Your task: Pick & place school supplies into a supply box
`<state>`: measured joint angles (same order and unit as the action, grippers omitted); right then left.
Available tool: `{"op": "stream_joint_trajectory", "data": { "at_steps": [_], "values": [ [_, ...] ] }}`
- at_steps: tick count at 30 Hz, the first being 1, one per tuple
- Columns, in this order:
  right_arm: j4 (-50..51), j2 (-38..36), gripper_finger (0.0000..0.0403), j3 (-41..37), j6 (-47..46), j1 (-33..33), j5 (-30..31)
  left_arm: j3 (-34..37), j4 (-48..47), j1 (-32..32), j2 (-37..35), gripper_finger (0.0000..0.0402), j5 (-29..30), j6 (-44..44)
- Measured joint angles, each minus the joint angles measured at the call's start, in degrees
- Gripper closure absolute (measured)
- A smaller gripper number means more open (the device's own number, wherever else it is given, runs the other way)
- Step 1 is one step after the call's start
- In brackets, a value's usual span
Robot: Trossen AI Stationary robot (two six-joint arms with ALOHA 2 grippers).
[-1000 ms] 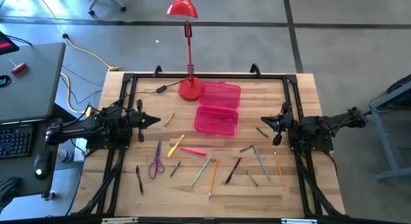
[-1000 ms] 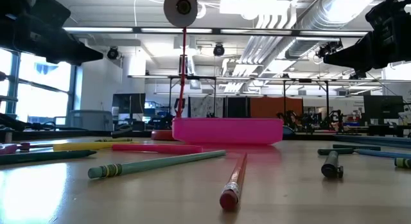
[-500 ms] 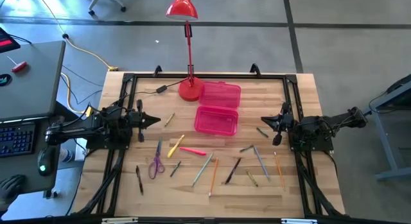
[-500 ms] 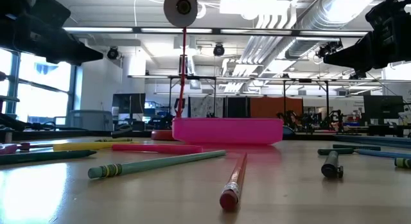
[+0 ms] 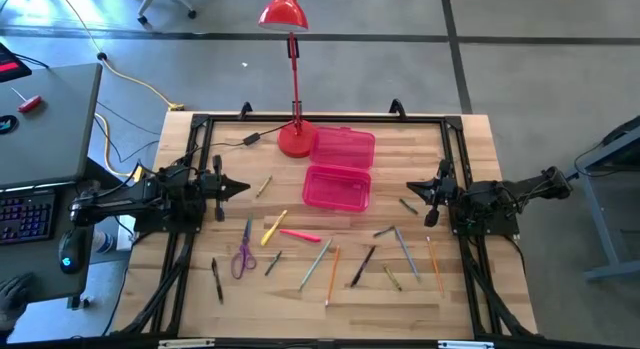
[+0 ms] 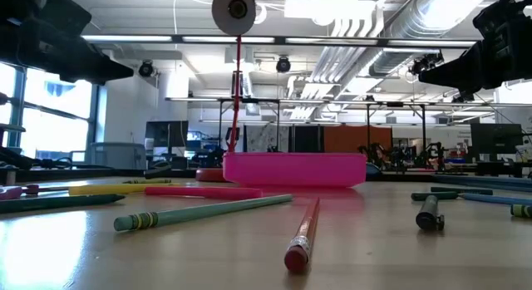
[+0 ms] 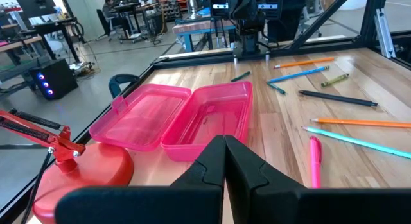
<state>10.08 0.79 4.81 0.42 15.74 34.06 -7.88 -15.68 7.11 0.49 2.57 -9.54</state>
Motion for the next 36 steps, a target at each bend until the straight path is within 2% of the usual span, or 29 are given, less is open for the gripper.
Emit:
{"op": "stream_joint_trajectory", "data": {
  "at_steps": [29,36],
  "values": [
    [0.00,0.00,0.0402,0.01,-0.01,0.00,0.00,0.02,-0.53,0.39,2.34,0.0362,0.12,0.01],
    [-0.01,0.00,0.0402,0.01,-0.01,0.01,-0.02,0.02,-1.13,0.39,2.34,0.0362,0.09,2.30]
  ]
}}
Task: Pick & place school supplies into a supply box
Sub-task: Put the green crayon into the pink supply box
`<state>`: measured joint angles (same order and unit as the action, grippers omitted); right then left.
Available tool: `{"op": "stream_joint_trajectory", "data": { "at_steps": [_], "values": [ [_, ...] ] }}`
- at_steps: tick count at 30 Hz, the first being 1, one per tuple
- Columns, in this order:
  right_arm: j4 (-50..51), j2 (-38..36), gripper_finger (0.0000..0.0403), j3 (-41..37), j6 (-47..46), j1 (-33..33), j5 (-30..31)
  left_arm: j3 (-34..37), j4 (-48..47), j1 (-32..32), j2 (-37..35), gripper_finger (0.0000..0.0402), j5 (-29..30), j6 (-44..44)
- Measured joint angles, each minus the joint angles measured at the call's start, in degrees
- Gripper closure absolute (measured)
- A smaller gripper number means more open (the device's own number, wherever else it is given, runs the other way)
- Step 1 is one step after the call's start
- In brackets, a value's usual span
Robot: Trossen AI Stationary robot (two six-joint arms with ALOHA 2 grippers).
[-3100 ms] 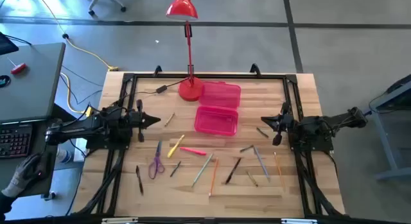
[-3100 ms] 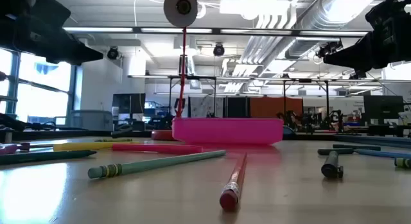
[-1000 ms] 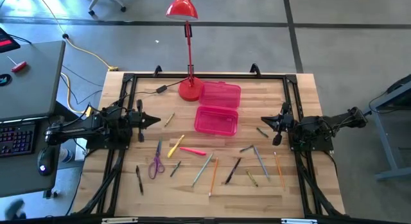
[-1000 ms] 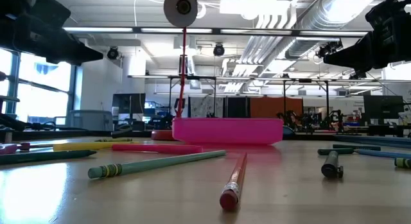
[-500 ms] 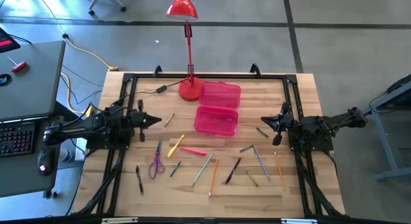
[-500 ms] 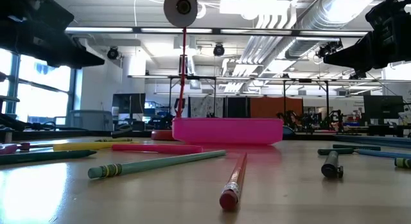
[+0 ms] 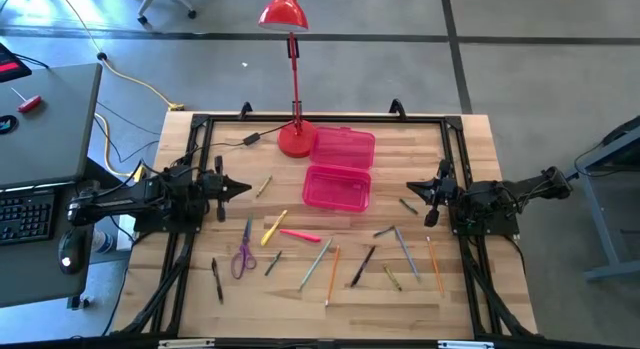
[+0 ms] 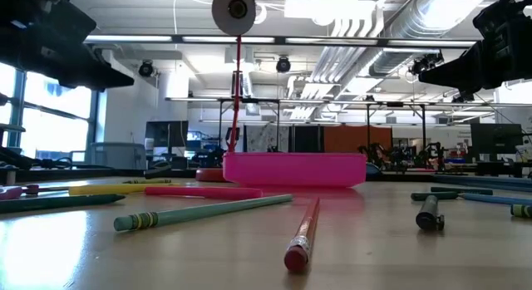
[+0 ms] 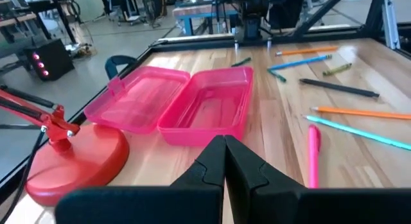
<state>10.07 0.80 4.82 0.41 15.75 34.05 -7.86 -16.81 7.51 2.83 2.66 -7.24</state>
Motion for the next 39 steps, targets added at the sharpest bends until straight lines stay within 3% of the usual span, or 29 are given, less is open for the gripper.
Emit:
{"op": "stream_joint_trajectory", "data": {
  "at_steps": [6,15,21,27,33,36,39],
  "values": [
    [0.00,0.00,0.0402,-0.02,0.00,-0.02,0.02,0.00,0.08,0.00,0.00,0.0362,2.79,-6.29],
    [0.00,0.00,0.0402,-0.01,0.02,-0.01,0.02,0.00,1.78,0.00,0.00,0.0362,3.96,-5.75],
    [0.00,0.00,0.0402,0.00,0.76,-0.01,0.04,0.00,2.40,-0.02,0.08,0.0362,-0.32,9.08],
    [-0.65,0.00,0.0402,-0.01,11.44,0.00,-0.31,0.00,3.12,-0.02,0.42,0.0362,0.04,18.01],
    [-4.26,-0.01,0.0402,0.00,9.36,-0.02,0.45,0.00,5.17,0.00,0.44,0.0362,8.45,23.90],
    [-8.13,-0.01,0.0402,0.00,16.03,-0.02,1.64,0.00,7.38,-0.02,0.49,0.0362,15.14,28.68],
    [-10.37,-0.02,0.0402,0.00,23.78,-0.04,-0.54,0.00,8.17,0.00,0.73,0.0362,17.46,26.48]
  ]
}}
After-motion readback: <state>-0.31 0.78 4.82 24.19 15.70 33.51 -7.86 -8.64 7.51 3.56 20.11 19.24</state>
